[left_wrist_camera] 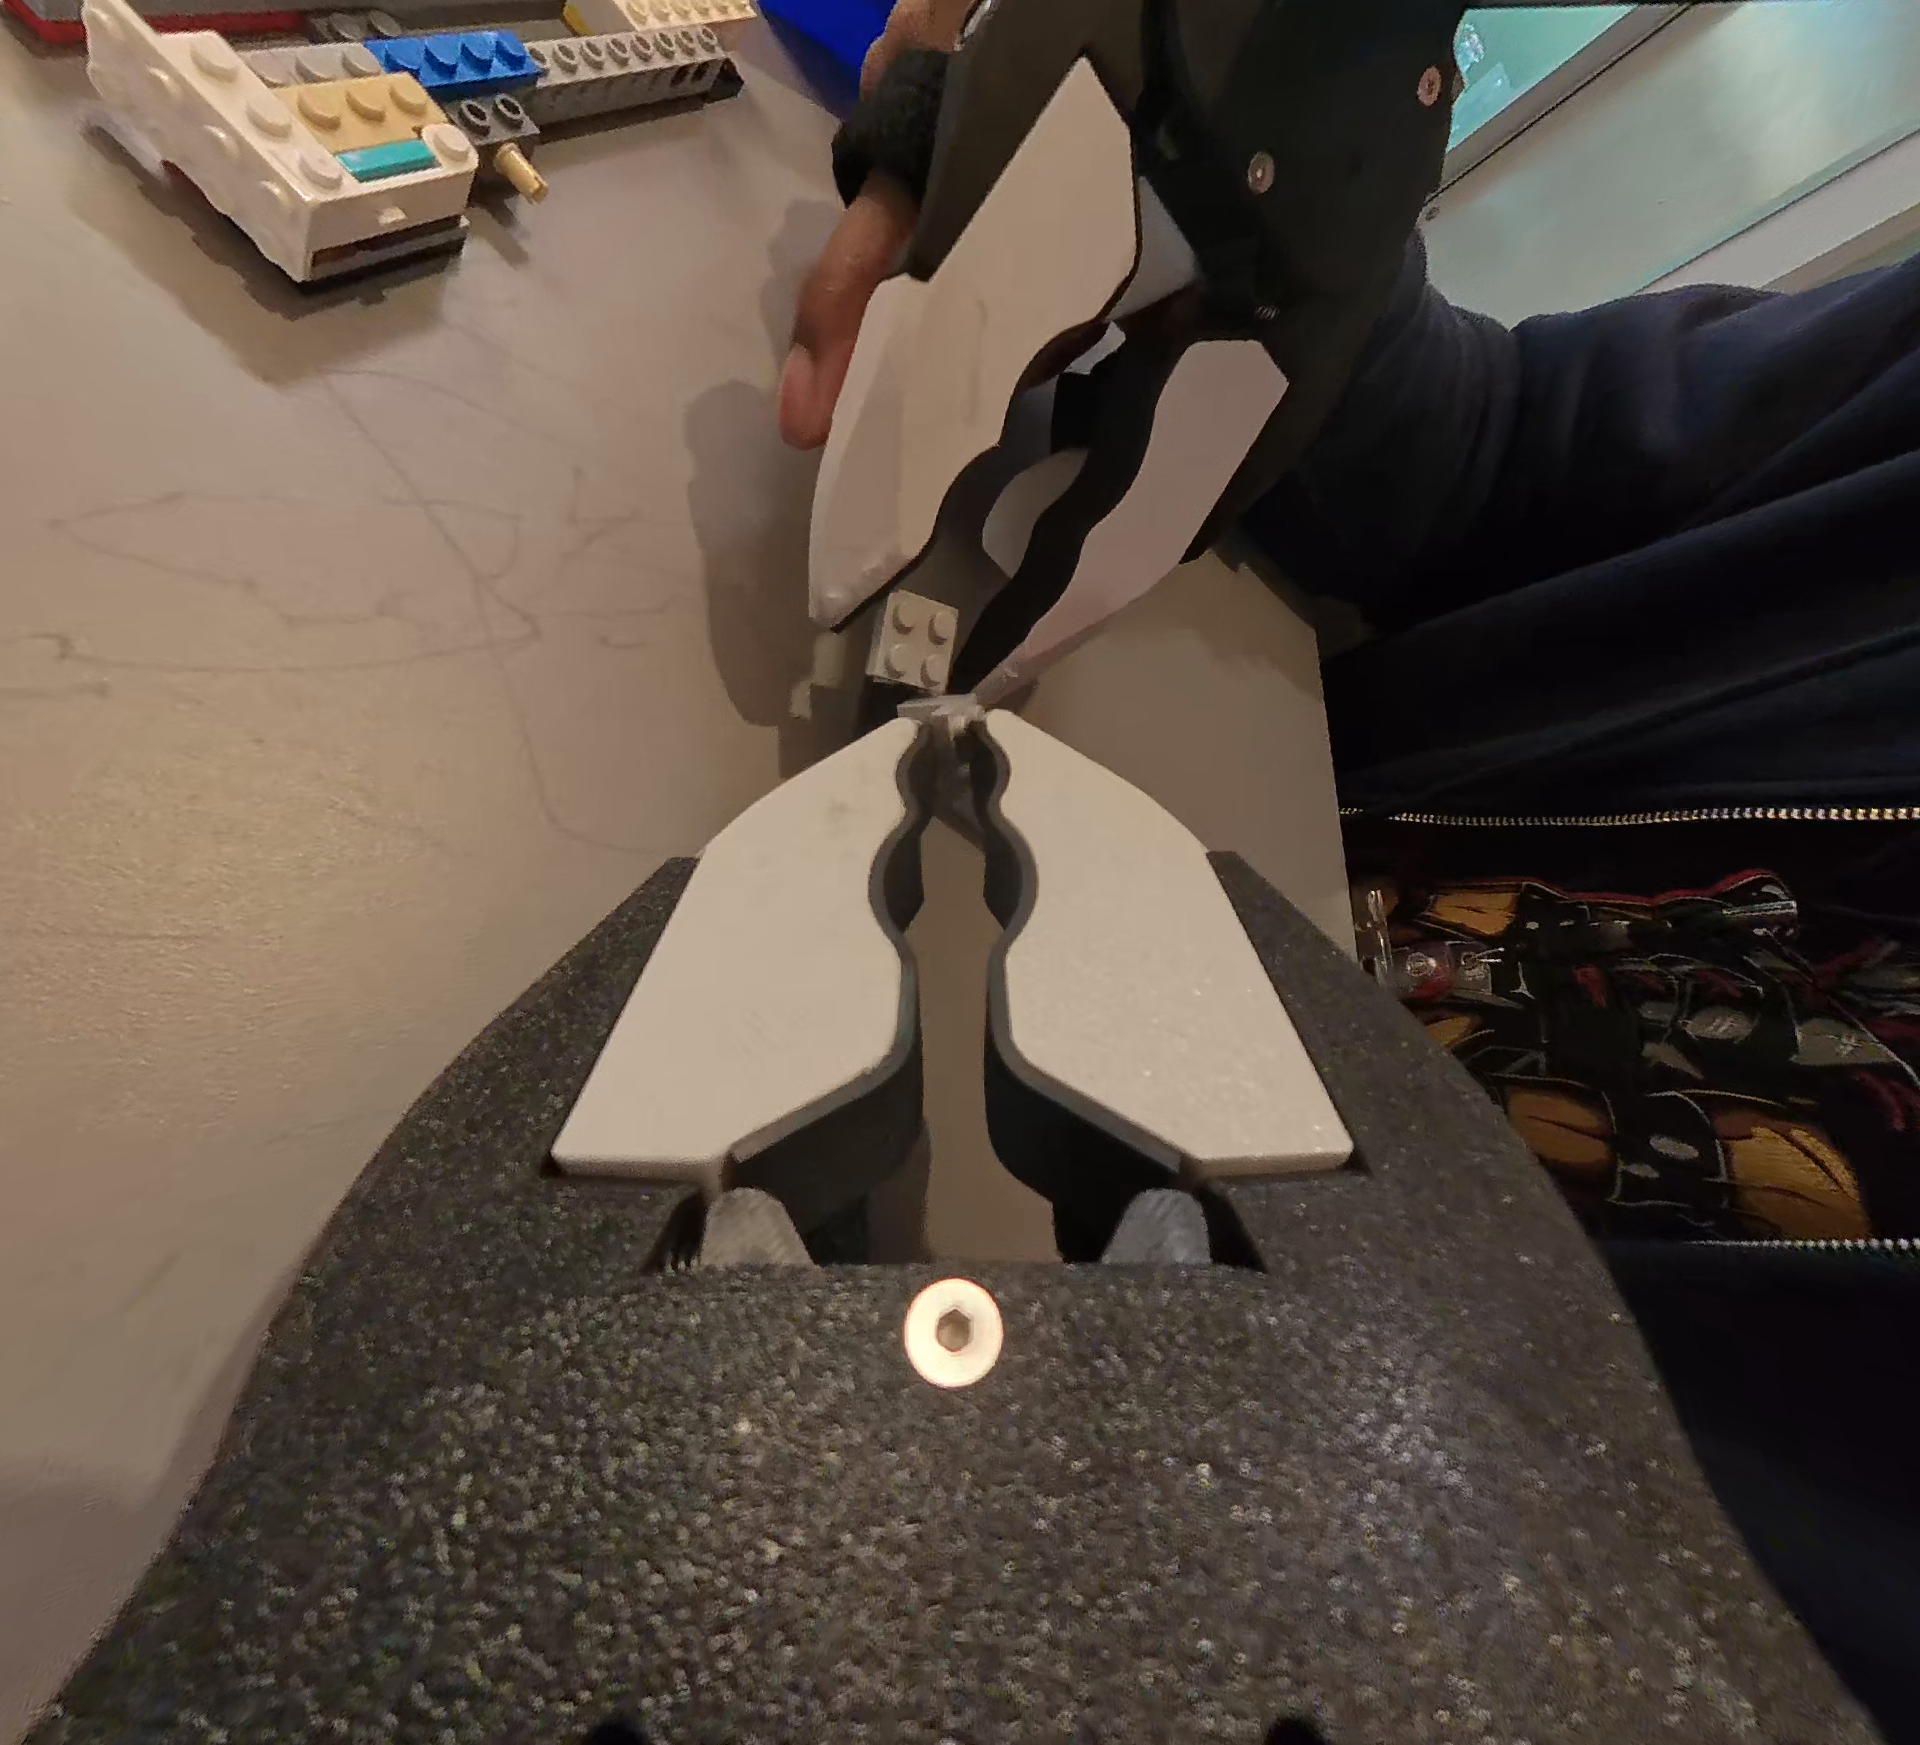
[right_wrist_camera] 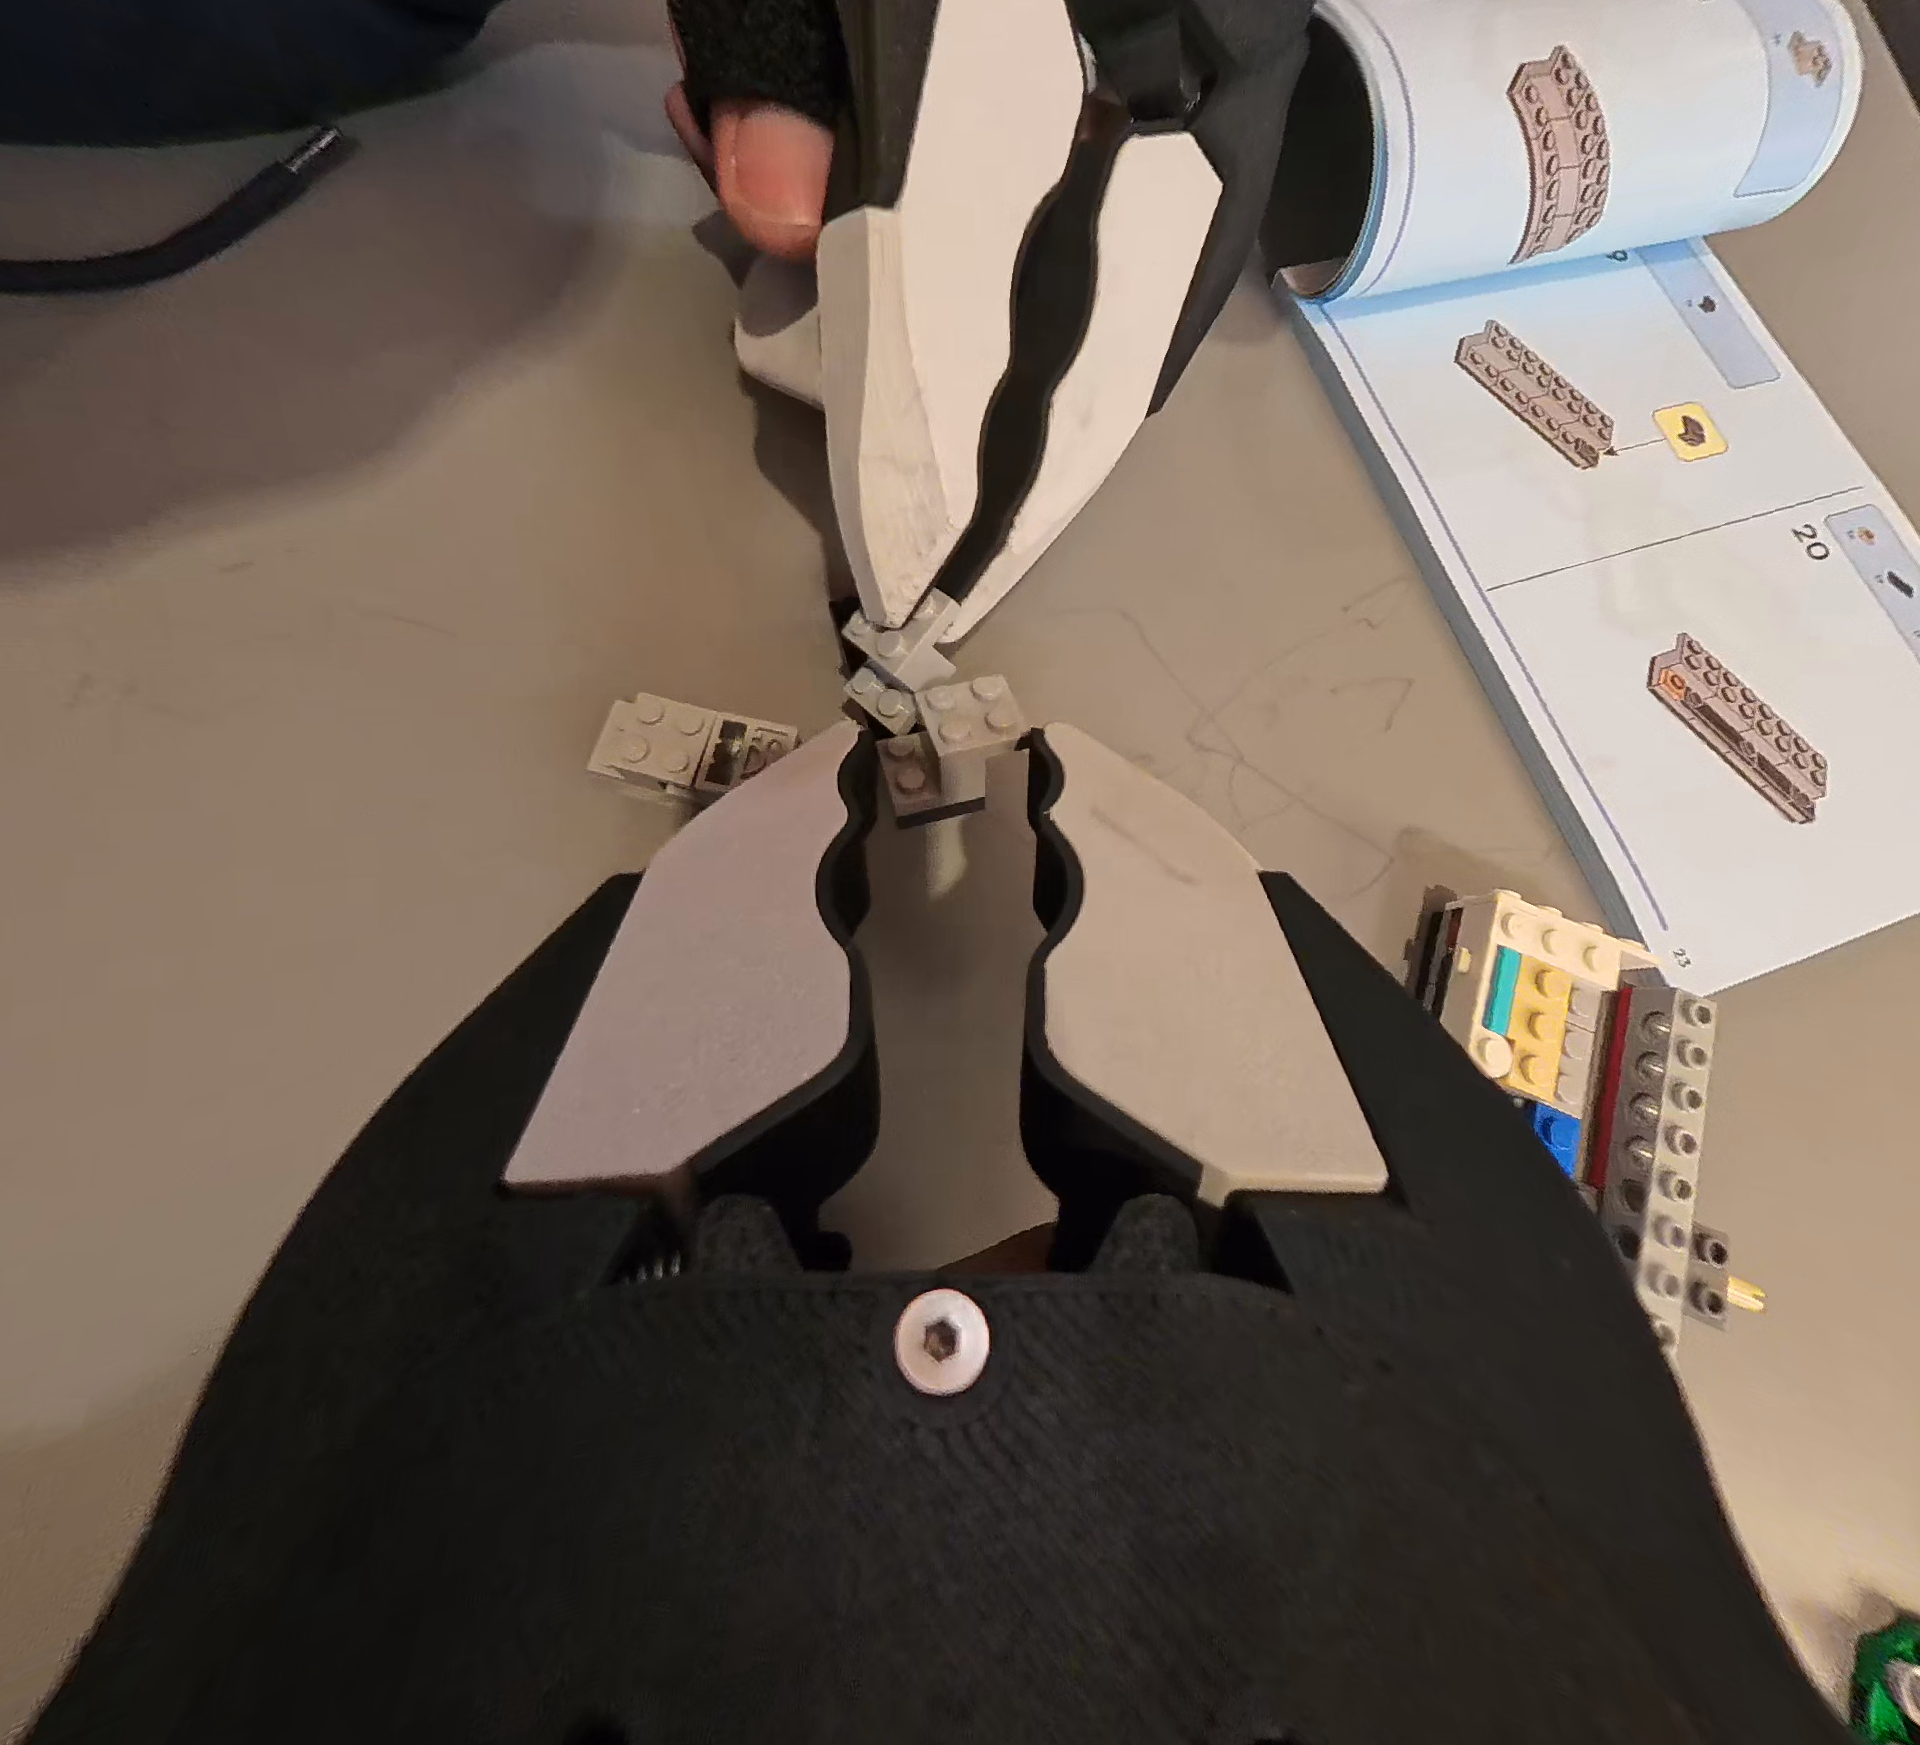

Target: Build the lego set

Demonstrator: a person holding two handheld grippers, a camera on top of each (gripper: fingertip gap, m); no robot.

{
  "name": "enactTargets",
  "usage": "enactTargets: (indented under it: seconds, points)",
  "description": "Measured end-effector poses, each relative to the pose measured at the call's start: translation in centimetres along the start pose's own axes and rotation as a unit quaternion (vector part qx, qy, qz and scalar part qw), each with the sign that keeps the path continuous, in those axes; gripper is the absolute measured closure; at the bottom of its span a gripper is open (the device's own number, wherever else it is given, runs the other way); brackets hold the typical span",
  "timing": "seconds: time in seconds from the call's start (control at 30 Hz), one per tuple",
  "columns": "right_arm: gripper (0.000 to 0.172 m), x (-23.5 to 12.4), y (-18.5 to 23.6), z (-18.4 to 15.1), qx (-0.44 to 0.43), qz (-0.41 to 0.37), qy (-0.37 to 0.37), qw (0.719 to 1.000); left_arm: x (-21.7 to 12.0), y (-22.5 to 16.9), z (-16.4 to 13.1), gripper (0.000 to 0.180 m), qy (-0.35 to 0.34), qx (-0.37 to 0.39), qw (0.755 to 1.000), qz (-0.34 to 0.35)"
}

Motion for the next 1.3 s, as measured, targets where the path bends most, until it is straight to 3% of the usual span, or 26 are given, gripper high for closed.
enactTargets:
  seconds: [1.2,1.3]
  points:
    - [0.145,1.1,-0.5,0.1,-0.014,0.118,-0.013,0.993,0.0,0.5,-0.6,0.174,0.049,0.023,0.998,0.025]
    - [0.155,0.9,-0.7,0.3,-0.005,0.117,-0.026,0.993,-0.2,0.6,-0.5,0.174,0.037,0.021,0.999,0.025]
Point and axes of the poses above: each gripper's, where its closed fingertips meet, x out along the fingers, z out of its top, y = z × x across the jaws, the point moved 6 cm from there along -x, back along the fingers, and after that the axes turned 4 degrees about -x, right-handed, at the moved point
